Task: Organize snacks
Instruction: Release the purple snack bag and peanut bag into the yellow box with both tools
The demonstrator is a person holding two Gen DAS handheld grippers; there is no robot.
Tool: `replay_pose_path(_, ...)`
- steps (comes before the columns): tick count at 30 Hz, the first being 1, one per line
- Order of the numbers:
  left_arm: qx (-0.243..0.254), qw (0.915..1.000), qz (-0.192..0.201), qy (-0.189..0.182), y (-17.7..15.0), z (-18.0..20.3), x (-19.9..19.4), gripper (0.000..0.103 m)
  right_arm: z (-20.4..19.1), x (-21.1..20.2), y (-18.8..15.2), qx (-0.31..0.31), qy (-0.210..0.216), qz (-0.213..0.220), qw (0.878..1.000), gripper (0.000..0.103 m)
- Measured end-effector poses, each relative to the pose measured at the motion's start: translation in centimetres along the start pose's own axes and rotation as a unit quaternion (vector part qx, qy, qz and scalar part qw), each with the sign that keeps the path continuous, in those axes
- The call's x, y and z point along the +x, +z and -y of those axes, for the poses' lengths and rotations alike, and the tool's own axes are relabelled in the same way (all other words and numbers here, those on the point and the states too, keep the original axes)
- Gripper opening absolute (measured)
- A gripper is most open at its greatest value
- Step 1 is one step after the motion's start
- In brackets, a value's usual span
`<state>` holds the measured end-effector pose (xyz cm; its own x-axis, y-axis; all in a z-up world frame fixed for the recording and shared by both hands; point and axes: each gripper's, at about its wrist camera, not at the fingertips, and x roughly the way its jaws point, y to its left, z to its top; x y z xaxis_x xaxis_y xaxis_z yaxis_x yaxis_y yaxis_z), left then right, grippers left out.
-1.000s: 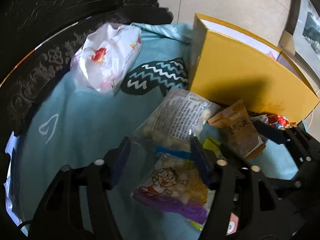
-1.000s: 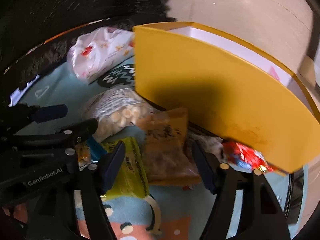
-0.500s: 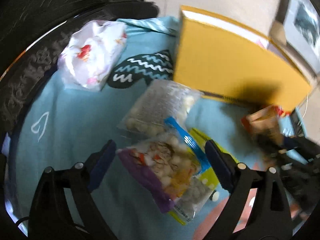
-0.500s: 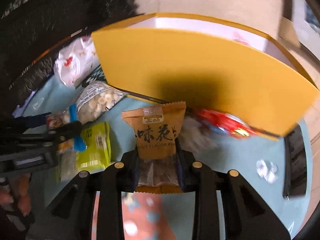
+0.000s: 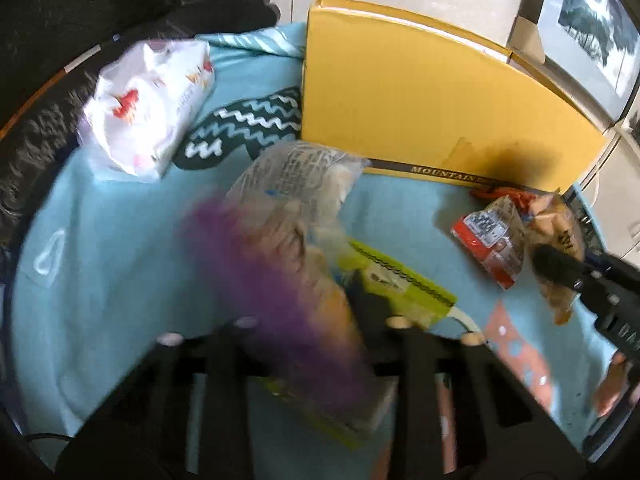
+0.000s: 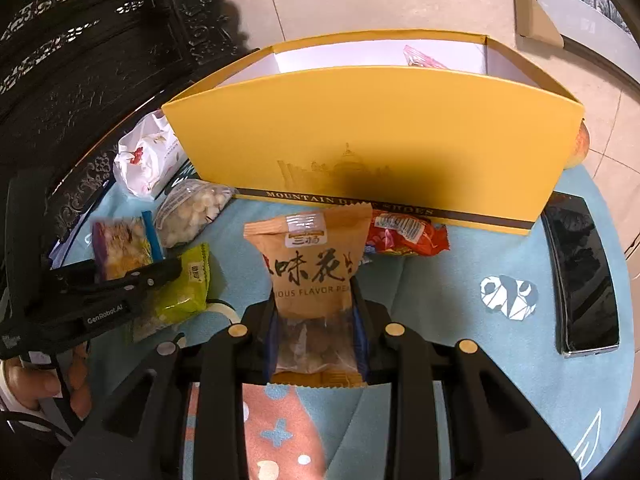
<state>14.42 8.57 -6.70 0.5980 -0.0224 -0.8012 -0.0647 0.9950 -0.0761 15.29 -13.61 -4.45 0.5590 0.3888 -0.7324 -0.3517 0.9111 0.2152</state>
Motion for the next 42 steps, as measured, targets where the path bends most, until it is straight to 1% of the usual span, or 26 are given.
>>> replay_pose_path(3,-0.015,0.9999,0.003,-0.005,0.1,-0.5,-0.2,0.019,0.0,-0.4,0.0,0.002,0.005,0.006,1.000,0.030)
replay_pose_path(6,-0.020,0.9997,0.015,-0.007,0.1,-0.6,-0.9,0.019,-0.1,-0.8,0.1,0.002,0.010,0.012,1.000,0.030)
replay_pose_path(10,-0.021,0.9992,0.031,-0.009,-0.2,-0.1,-2.4,0.019,-0.1,-1.2,0.2,0.003,0.014,0.019,1.000,0.030)
replay_pose_path(14,-0.012,0.9991,0.041,-0.006,-0.5,0.7,-3.7,0.019,-0.2,-1.6,0.4,0.002,0.020,0.025,0.999,0.030)
replay_pose_path(18,-0.011,0.9988,0.046,-0.015,-0.3,1.2,-4.6,0.019,-0.3,-2.0,0.5,0.004,0.023,0.031,0.999,0.030)
replay_pose_path(22,-0.004,0.9974,0.062,-0.035,0.5,2.4,-5.8,0.019,-0.1,-2.7,0.6,0.012,0.030,0.044,0.998,0.030)
replay_pose_path(25,0.009,0.9959,0.081,-0.038,2.3,3.9,-6.8,0.019,0.3,-3.8,0.9,0.021,0.037,0.068,0.997,0.030)
replay_pose_path(26,0.017,0.9949,0.091,-0.041,3.2,4.6,-7.3,0.019,0.5,-4.3,1.1,0.025,0.039,0.077,0.996,0.030)
replay_pose_path(30,0.038,0.9920,0.110,-0.050,6.3,7.0,-8.2,0.019,1.4,-6.5,2.1,0.044,0.040,0.120,0.991,0.030)
replay_pose_path(31,0.041,0.9911,0.115,-0.052,7.2,7.5,-8.3,0.019,1.7,-7.0,2.6,0.045,0.034,0.130,0.990,0.030)
replay_pose_path(34,0.045,0.9880,0.136,-0.059,9.9,8.8,-8.6,0.019,2.7,-7.5,4.5,0.041,0.013,0.143,0.989,0.030)
replay_pose_path(36,0.046,0.9867,0.147,-0.052,11.7,9.5,-8.2,0.019,3.5,-7.5,6.0,0.041,0.000,0.151,0.988,0.030)
replay_pose_path(38,0.038,0.9872,0.146,-0.053,13.1,9.6,-7.5,0.019,4.2,-7.1,7.6,0.046,-0.011,0.159,0.986,0.030)
replay_pose_path(39,0.030,0.9887,0.139,-0.048,14.2,9.6,-6.4,0.019,4.6,-6.8,8.4,0.049,-0.015,0.163,0.985,0.030)
replay_pose_path(42,0.000,0.9924,0.121,-0.024,16.0,9.6,-3.5,0.019,5.2,-5.1,10.4,0.057,-0.041,0.174,0.982,0.031)
